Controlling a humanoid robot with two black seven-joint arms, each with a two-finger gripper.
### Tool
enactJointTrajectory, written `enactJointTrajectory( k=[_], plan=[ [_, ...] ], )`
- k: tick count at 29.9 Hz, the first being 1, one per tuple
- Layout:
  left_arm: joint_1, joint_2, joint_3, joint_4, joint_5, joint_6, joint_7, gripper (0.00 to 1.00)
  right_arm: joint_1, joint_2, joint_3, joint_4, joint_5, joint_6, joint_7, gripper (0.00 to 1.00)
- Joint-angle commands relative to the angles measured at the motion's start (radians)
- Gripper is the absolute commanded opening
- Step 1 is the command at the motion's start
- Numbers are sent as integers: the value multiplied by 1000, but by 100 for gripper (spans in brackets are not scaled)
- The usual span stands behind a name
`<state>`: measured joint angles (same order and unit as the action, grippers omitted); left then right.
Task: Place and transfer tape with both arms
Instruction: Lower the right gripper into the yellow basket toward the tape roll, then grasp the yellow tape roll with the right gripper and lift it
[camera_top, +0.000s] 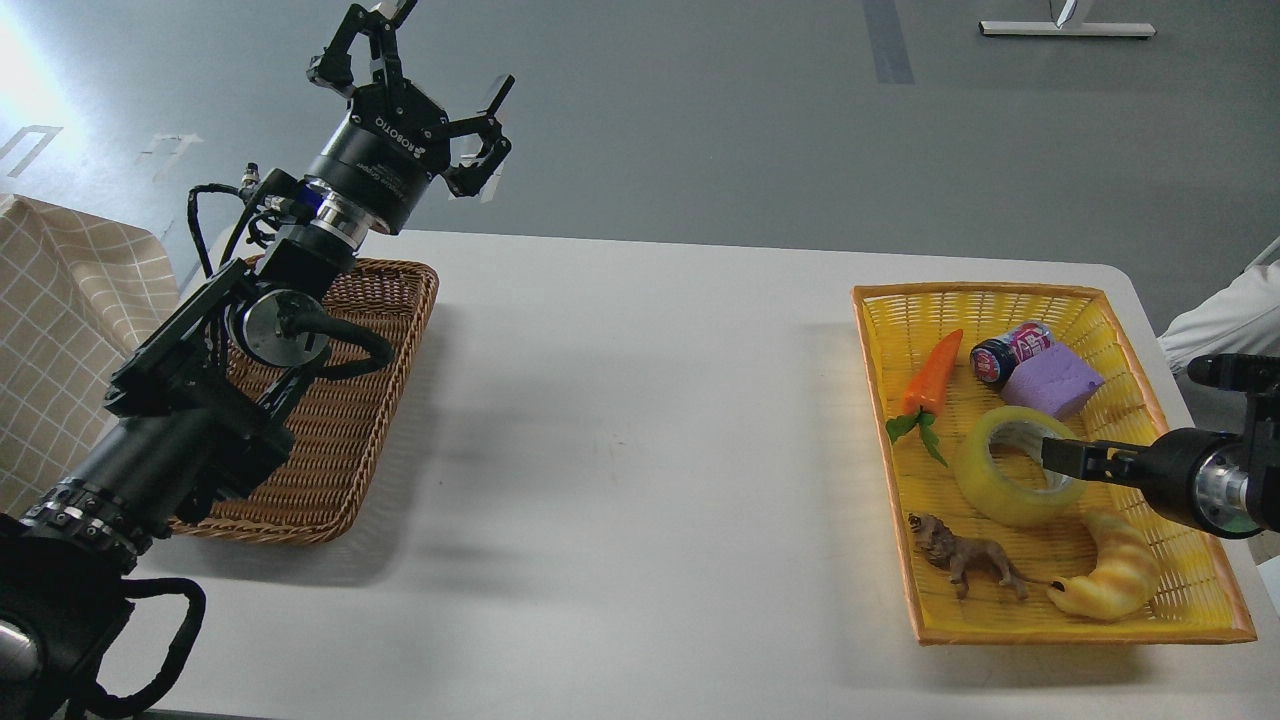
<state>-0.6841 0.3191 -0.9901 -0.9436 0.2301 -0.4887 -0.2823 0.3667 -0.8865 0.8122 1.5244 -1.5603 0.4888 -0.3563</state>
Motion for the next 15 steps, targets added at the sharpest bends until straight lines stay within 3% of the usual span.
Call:
enactJointTrajectory(
  k=[1,12,15],
  plan=[
    [1,3,-1,0,0,0,0,98,-2,7,-1,-21,-9,0,-1,74],
    [2,2,-1,0,0,0,0,98,0,72,-2,-95,-11,0,-1,58],
    [2,2,-1,0,0,0,0,98,8,89,-2,-116,-9,0,-1,45]
  ],
)
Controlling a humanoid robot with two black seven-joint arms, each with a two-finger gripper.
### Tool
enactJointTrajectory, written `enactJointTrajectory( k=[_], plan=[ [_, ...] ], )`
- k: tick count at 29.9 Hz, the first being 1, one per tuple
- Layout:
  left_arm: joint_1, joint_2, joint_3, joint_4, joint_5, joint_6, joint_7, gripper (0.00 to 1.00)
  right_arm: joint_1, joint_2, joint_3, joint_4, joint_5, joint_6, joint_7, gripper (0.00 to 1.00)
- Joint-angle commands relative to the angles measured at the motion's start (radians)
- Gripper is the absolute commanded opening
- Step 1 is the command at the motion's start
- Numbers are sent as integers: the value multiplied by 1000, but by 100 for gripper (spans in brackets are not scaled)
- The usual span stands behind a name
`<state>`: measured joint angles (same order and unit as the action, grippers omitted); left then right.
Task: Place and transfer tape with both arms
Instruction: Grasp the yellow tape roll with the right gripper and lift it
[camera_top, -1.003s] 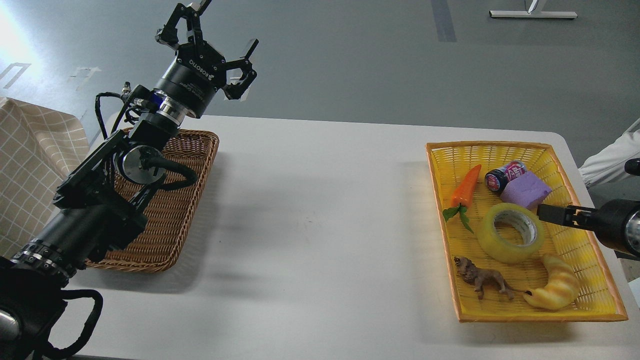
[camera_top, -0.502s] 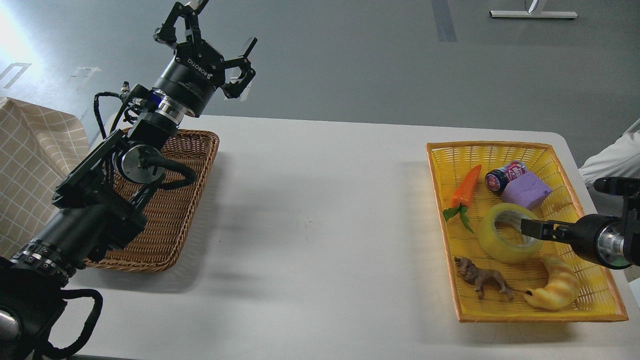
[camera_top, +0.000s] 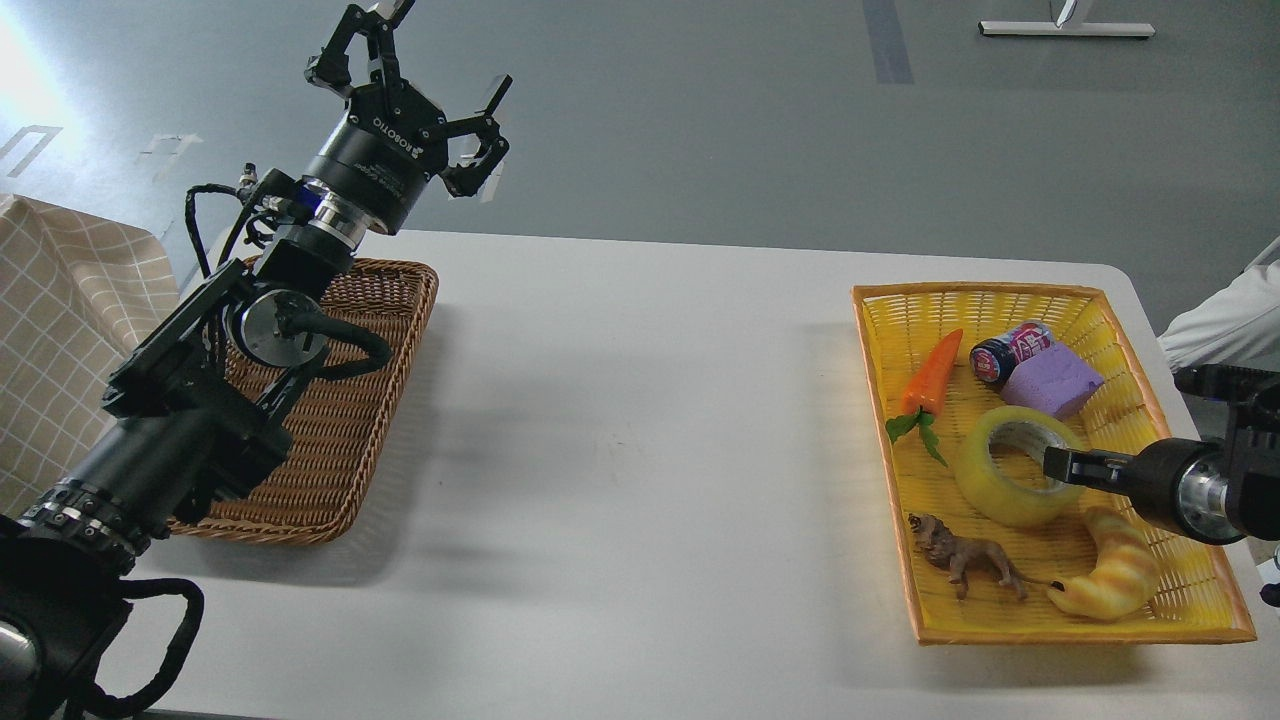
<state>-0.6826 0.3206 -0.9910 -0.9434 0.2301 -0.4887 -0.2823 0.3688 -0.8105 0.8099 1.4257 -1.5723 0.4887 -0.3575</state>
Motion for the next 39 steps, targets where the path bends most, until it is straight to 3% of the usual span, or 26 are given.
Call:
enactJointTrajectory(
  k=[1,5,9,13,28,35,39],
  plan=[
    [0,0,0,0,0,0,0,98,5,16,0,-19,3,0,0,41],
    [2,-2,0,0,0,0,0,98,5,16,-2,-22,5,0,0,29],
    [2,-5,0,0,0,0,0,98,7,16,-2,-39,12,0,0,7],
    [2,-6,0,0,0,0,0,98,10,16,2,-34,14,0,0,0],
    [2,-17,0,2,0,0,0,98,116,-93,61,165,71,0,3,0],
    [-3,-20,0,2,0,0,0,98,268,-67,43,159,71,0,3,0],
    [-5,-23,0,2,0,0,2,98,350,14,3,148,71,0,2,0]
  ],
)
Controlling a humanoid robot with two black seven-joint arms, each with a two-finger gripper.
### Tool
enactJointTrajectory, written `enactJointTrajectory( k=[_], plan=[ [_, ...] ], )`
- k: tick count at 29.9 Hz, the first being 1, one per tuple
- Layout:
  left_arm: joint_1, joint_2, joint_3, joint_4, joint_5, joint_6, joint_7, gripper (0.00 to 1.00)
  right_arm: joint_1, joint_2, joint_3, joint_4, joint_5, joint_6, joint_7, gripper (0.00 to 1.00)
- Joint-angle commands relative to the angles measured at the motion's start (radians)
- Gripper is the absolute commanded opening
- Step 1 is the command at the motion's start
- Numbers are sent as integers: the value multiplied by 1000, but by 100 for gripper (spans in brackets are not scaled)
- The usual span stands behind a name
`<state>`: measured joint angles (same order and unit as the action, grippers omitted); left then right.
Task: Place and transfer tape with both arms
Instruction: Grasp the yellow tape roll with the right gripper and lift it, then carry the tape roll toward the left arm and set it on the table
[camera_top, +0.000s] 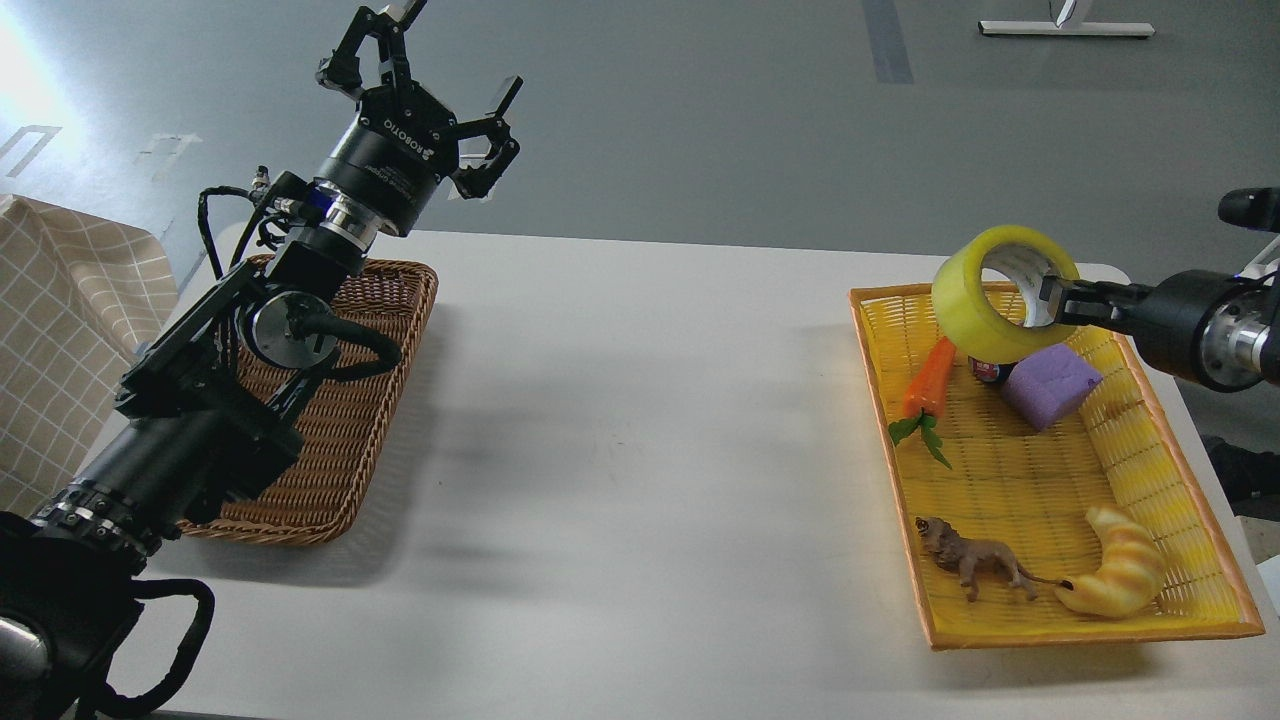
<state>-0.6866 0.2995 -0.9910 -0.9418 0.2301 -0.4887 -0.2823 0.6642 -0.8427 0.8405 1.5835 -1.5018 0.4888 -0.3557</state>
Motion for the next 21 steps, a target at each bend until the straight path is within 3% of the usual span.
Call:
enactJointTrajectory(
  k=[1,9,21],
  plan=[
    [-2,-3,2,0,0,0,2,98,84,62,-49,-26,0,0,0,0],
    [-22,0,0,-2,0,0,2,98,267,188,-213,-175,0,0,1,0],
    [-19,1,2,0,0,0,2,98,456,488,-396,-371,0,0,1,0]
  ],
)
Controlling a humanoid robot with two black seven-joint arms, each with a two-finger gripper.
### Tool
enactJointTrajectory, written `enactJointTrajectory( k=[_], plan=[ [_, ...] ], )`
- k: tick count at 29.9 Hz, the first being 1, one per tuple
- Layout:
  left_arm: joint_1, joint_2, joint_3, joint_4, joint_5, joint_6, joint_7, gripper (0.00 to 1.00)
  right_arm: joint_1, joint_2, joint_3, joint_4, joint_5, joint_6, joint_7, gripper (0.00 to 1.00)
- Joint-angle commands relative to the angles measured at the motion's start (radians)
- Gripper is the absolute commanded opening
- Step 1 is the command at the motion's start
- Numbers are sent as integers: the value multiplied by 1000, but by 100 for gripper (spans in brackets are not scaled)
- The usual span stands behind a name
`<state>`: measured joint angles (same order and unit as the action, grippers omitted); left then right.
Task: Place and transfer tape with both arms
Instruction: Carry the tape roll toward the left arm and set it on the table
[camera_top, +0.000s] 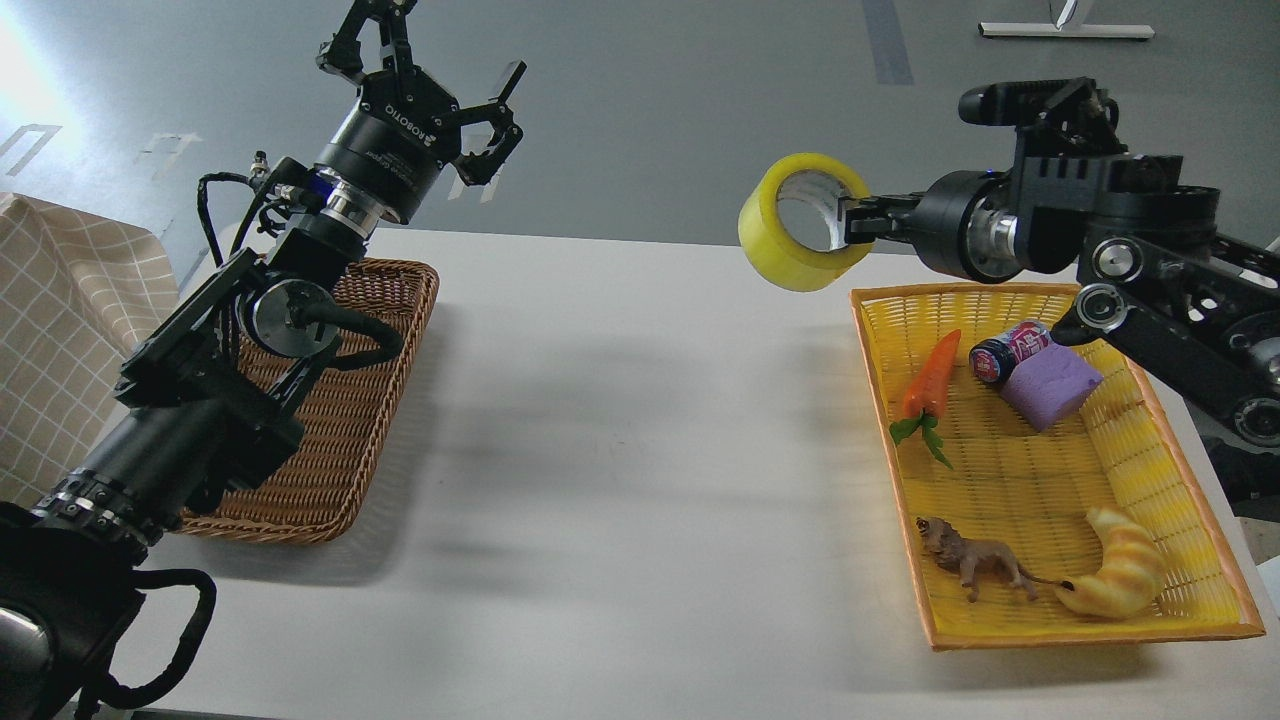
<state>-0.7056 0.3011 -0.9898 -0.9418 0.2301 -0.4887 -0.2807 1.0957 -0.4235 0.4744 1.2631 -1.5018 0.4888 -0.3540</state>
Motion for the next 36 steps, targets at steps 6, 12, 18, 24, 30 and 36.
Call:
enactJointTrajectory(
  k=[6,12,18,24,30,36],
  plan=[
    [2,-3,0,0,0,0,0,98,38,219,-46,-172,0,0,0,0],
    [0,1,0,0,0,0,0,98,46,341,-100,-272,0,0,0,0],
    [2,1,0,0,0,0,0,98,33,379,-154,-294,0,0,1,0],
    [3,-3,-1,0,0,0,0,98,24,408,-183,-312,0,0,1,0],
    [3,-3,-1,0,0,0,0,98,0,424,-184,-369,-2,0,1,0],
    [3,-3,-1,0,0,0,0,98,-5,424,-235,-407,0,0,1,0]
  ],
)
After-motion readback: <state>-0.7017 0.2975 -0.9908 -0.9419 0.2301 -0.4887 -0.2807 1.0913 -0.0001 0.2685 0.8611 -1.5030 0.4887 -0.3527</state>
